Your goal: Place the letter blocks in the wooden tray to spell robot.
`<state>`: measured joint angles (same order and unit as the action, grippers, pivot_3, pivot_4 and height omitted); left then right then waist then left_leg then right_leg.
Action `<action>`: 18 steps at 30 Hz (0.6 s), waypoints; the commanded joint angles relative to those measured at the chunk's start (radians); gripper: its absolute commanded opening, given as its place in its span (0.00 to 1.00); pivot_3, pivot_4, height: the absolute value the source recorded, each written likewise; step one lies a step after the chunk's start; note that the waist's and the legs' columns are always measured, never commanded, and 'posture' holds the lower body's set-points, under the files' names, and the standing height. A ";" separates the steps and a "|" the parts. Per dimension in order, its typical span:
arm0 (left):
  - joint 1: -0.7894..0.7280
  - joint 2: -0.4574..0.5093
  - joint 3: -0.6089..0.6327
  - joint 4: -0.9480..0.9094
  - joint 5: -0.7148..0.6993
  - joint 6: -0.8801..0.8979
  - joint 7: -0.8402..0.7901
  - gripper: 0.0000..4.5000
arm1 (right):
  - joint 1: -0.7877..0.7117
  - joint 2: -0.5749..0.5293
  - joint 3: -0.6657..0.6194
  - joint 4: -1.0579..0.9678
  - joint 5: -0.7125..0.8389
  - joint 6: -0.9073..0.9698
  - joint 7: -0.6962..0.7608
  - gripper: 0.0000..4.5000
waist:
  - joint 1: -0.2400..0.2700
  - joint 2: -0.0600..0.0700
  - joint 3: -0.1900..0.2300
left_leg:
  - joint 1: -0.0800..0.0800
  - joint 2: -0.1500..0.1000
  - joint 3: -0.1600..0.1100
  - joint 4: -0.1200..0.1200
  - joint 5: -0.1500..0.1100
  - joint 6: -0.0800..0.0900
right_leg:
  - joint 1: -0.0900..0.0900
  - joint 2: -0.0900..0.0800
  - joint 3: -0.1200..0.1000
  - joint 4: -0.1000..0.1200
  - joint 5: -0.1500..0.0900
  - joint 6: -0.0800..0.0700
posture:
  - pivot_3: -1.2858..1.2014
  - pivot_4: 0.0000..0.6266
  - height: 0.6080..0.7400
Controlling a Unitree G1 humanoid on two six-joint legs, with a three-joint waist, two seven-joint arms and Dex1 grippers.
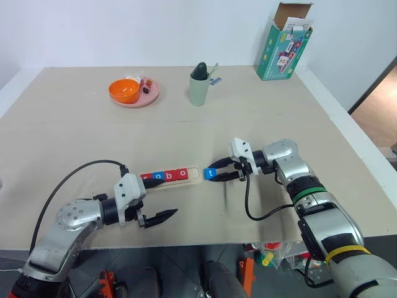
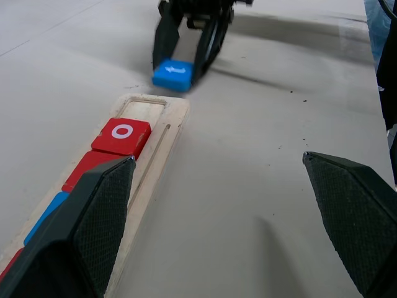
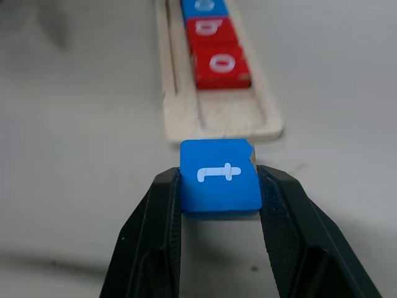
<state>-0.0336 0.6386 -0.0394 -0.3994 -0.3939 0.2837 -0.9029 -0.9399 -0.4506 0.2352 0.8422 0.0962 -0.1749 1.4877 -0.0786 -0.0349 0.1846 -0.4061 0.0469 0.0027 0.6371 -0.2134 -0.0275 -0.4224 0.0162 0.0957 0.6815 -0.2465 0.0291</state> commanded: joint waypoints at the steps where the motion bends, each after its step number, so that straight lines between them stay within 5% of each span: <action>1: -0.010 0.003 0.025 0.001 -0.008 -0.014 0.000 1.00 | 0.001 -0.010 -0.023 -0.124 0.035 0.076 0.021 0.27 | 0.000 0.000 0.000 | 0.000 0.000 0.000 0.000 0.000 0.000 | 0.000 0.000 0.000 0.000 0.000 0.000 | 0.52 0.24 1.00; 18: -0.001 -0.016 0.036 -0.008 -0.019 -0.009 0.028 1.00 | -0.028 0.075 0.051 -0.066 -0.091 0.082 -0.070 0.27 | -0.001 0.000 0.000 | 0.000 0.000 0.000 0.000 0.000 0.000 | 0.000 0.000 0.000 0.000 0.000 0.000 | 0.52 0.24 1.00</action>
<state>-0.0383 0.6293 -0.0287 -0.3767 -0.3958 0.2830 -0.8803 -0.9274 -0.3814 0.2840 0.7748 0.0164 -0.0782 1.4293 -0.0791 -0.0349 0.1846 -0.4063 0.0468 0.0029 0.6373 -0.2134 -0.0274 -0.4225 0.0161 0.0959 0.6815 -0.2465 0.0292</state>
